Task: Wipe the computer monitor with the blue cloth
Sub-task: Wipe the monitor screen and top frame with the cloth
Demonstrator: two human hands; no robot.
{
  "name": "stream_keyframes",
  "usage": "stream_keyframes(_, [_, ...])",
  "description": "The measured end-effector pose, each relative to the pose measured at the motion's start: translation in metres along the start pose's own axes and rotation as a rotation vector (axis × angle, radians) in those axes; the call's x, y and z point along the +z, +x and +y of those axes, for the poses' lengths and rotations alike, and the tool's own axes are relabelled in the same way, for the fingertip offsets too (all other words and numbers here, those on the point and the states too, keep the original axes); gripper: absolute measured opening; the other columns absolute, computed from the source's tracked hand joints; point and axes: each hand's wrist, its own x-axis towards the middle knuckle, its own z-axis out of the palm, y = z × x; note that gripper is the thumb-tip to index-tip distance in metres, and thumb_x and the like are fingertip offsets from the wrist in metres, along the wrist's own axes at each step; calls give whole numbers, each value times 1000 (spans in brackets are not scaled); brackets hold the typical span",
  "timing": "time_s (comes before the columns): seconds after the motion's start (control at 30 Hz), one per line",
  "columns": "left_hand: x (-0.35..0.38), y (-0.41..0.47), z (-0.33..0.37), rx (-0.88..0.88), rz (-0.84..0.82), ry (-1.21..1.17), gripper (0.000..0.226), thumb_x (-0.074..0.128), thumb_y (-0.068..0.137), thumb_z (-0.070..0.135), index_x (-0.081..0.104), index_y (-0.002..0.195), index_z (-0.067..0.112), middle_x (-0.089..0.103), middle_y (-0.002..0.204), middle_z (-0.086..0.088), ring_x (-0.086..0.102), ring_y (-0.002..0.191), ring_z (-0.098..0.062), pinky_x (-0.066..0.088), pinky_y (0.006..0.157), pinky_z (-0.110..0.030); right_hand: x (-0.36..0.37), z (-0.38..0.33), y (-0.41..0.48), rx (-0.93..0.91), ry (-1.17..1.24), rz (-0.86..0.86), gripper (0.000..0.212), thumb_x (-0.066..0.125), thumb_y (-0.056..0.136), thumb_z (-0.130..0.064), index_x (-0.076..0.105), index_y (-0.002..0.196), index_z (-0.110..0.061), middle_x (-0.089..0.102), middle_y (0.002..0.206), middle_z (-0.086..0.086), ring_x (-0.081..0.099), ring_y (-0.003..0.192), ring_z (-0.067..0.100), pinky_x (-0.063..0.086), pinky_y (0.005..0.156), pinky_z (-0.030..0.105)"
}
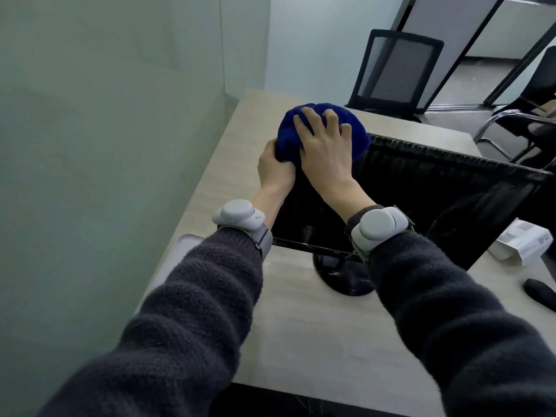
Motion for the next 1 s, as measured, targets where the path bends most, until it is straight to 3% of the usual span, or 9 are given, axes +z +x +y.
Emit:
stream_keyframes(0.2, [-3,2,-1,-10,7,9,50,44,73,-11,58,117,9,66,110,-12,62,98,-27,53,88,-39,2,10,-6,3,-23,-3,47,47,94,-16,41,141,-11,39,147,8,38,127,36,37,92,48])
stream_keyframes(0.47, [-1,3,2,-12,7,60,51,39,77,-11,59,120,10,65,113,-13,62,99,-26,52,91,-37,1,32,-26,100,-12,42,48,51,92,-14,44,139,-9,42,145,11,39,125,38,38,89,48])
stream_keyframes(0.63, [2,2,3,-12,12,52,44,47,81,-5,58,119,12,63,115,-13,60,101,-26,52,90,-41,-1,36,-31,154,5,37,50,50,91,-13,42,140,-8,38,147,11,35,128,39,35,92,50])
stream_keyframes(0.83, [0,0,4,-6,11,44,47,37,83,-7,57,120,12,65,116,-10,61,101,-23,50,86,-27,-7,15,-16,106,-8,-8,52,49,90,-13,39,141,-10,34,150,9,31,131,37,33,94,49])
stream_keyframes(1.0, [-3,2,4,-11,5,7,37,46,83,-3,59,117,9,67,112,-12,63,100,-27,52,90,-35,-11,-7,3,51,13,-47,53,47,89,-24,39,139,-11,37,147,7,31,131,33,32,98,49])
